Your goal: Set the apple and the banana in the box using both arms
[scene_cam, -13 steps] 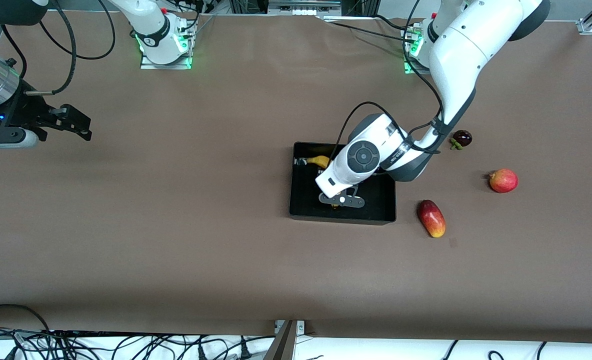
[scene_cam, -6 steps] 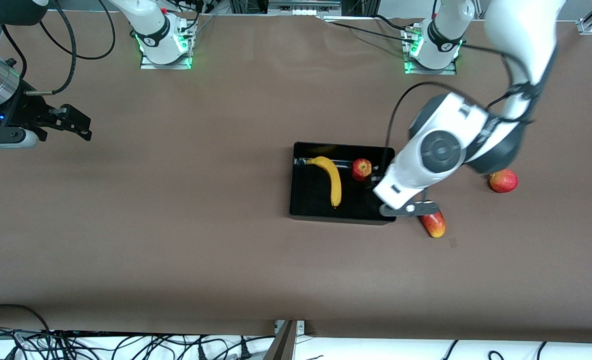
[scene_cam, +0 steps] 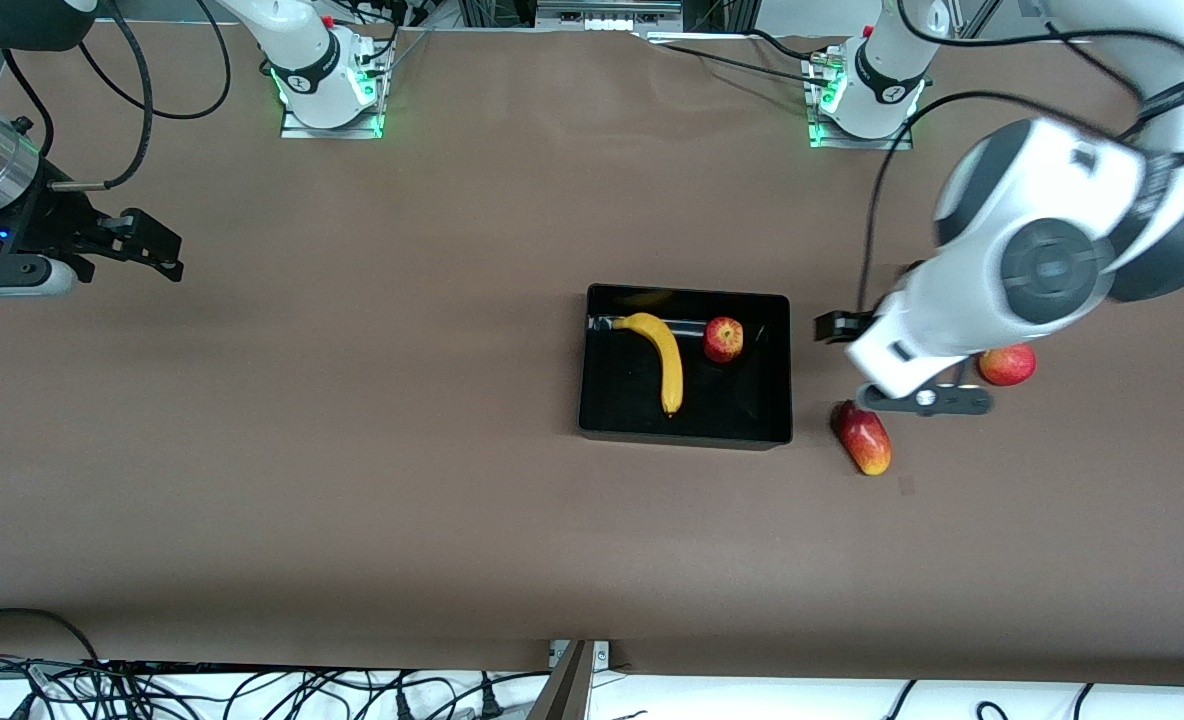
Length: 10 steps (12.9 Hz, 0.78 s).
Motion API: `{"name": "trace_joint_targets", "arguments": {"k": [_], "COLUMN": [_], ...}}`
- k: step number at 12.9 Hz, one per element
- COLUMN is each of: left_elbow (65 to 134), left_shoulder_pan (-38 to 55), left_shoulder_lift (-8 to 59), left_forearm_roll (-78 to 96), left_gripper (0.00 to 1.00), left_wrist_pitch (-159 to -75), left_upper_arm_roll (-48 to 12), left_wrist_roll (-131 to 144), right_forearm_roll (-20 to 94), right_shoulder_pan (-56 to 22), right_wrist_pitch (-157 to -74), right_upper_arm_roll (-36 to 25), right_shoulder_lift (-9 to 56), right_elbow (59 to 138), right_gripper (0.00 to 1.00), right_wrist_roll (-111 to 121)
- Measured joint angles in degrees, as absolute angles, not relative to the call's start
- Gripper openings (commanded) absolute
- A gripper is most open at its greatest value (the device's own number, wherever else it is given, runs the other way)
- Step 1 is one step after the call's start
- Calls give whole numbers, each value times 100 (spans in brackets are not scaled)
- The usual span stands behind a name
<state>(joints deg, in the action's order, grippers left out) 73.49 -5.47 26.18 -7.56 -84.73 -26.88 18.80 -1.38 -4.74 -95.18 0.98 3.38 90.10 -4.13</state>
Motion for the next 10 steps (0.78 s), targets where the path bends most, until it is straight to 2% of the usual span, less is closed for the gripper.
{"name": "trace_joint_targets", "arguments": {"k": [4, 7, 10], "left_elbow": [7881, 8595, 9227], "left_shoulder_pan": [11, 194, 238], "left_shoulder_lift": [1494, 674, 89], "left_forearm_roll": [-81, -75, -75], "left_gripper": [100, 100, 100], "left_wrist_pitch": [-8364, -8669, -8979], "left_upper_arm_roll": [-787, -302, -243], "left_wrist_roll": [36, -133, 4], "right_forearm_roll": [-138, -138, -138], "right_shoulder_pan": [-474, -474, -474], "right_wrist_pitch": [-9519, -9520, -9520], "right_upper_arm_roll": [99, 99, 99], "right_shoulder_lift": [339, 339, 339], "right_elbow": [9010, 9011, 9011], "right_gripper": [100, 100, 100], "right_wrist_roll": [-413, -413, -413]}}
